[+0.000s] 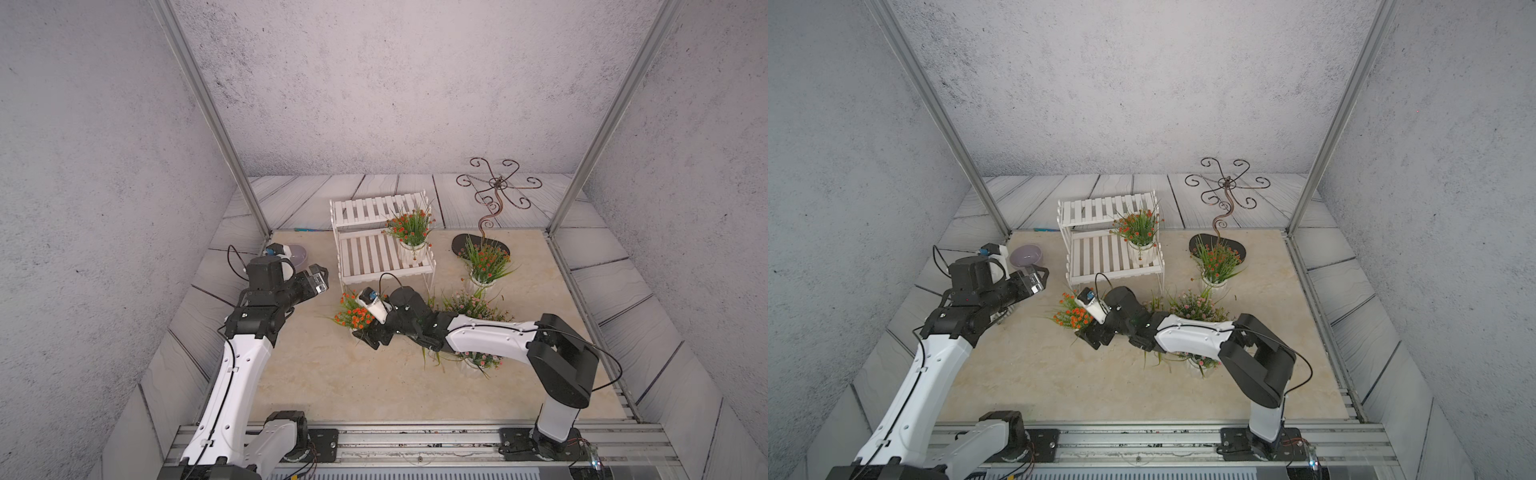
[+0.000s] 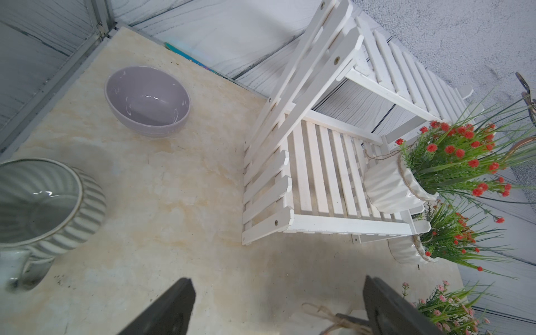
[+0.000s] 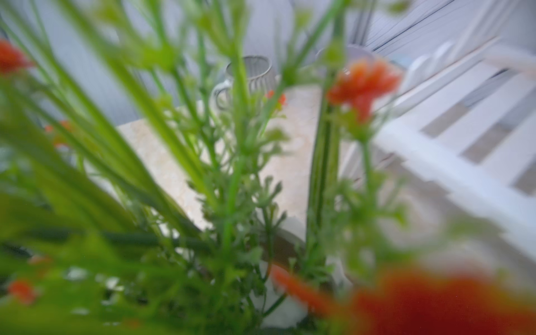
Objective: Place the baby's breath potted plants on the rack by color
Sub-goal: Pick up the baby's breath potted plant from the center of the board, then place the baby's breath potted plant on the rack.
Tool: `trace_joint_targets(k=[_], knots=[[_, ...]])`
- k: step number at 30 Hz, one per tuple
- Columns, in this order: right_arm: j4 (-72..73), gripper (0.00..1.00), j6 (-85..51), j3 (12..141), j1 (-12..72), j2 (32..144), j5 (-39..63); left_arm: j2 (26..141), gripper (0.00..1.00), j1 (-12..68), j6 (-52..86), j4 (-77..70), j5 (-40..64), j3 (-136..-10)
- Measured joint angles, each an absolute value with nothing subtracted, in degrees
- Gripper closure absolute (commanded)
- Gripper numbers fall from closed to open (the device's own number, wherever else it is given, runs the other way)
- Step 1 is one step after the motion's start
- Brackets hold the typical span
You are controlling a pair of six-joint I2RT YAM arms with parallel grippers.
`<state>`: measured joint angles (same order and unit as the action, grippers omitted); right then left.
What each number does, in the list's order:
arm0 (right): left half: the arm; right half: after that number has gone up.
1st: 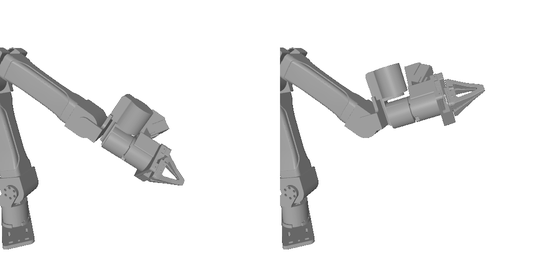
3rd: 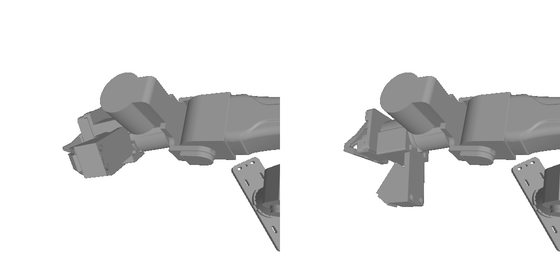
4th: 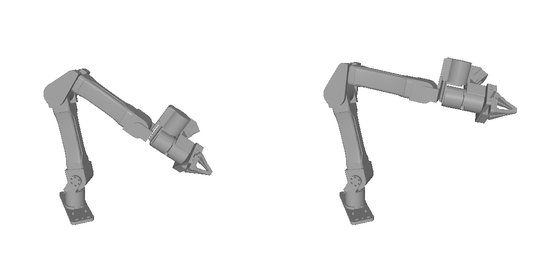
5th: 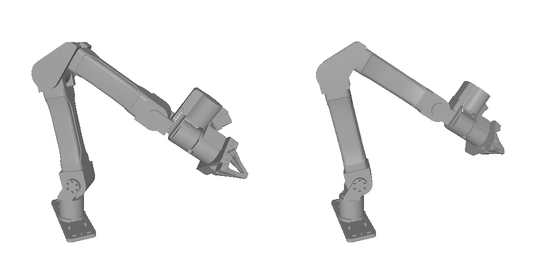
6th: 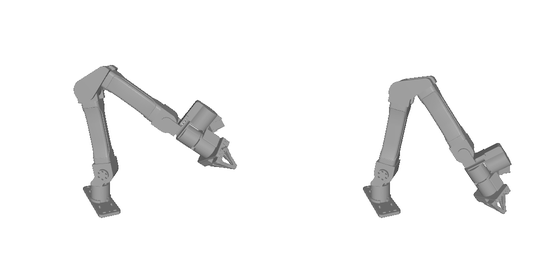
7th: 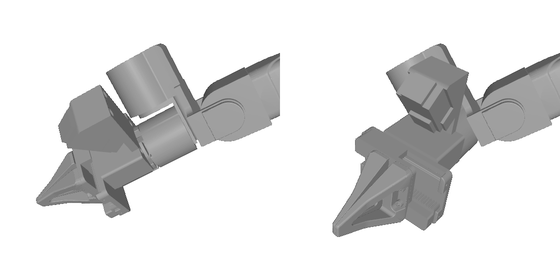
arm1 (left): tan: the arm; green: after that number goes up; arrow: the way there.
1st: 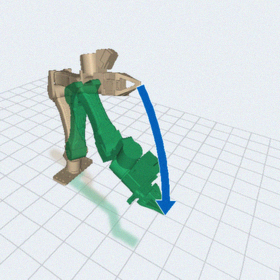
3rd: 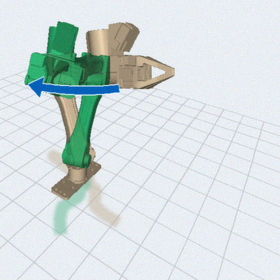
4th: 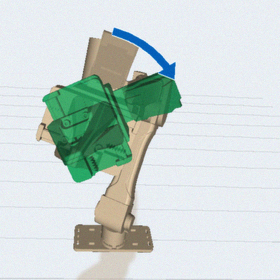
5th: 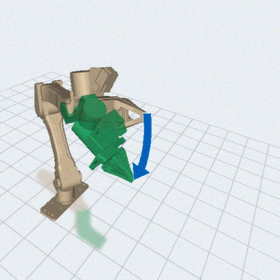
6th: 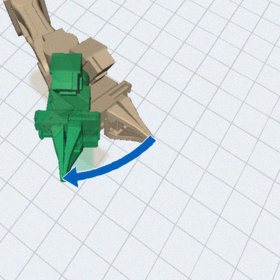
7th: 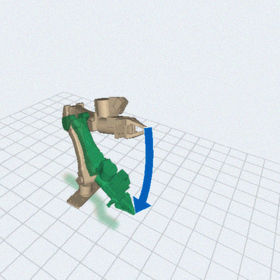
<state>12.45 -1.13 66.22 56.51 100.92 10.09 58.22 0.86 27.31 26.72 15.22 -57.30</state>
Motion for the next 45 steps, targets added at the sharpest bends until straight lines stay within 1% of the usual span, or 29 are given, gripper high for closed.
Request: trace_joint_targets(k=[6, 10, 16, 20, 28, 38, 45], knots=[[5.1, 0.19, -1.6, 74.4, 52.8, 99.5, 7.1, 58.5, 0.05, 0.9, 27.3, 26.7, 15.2, -57.3], [1.2, 0.18, -1.6, 83.3, 50.4, 100.9, 6.8, 58.6, 0.05, 0.9, 27.3, 26.7, 15.2, -57.4], [-2.1, 0.18, -1.3, 100.4, 47.2, 110.5, 6.9, 58.9, 0.05, 0.9, 27.3, 26.6, 15.2, -57.4], [-5.1, 0.18, -1.1, 107.3, 46.0, 117.2, 7.4, 59.3, 0.05, 0.9, 27.3, 26.5, 15.3, -57.4], [-11.6, 0.18, 0.3, 116.6, 45.5, 127.1, 8.1, 59.3, 0.05, 0.9, 27.7, 26.1, 15.7, -57.4], [-12.6, 0.18, 0.7, 124.1, 45.5, 132.3, 10.7, 59.3, 0.05, 0.9, 28.2, 25.4, 15.7, -57.4], [-12.1, 0.14, 0.7, 126.0, 45.3, 134.9, 12.1, 59.3, 0.05, 0.9, 28.4, 25.4, 15.7, -57.4]])
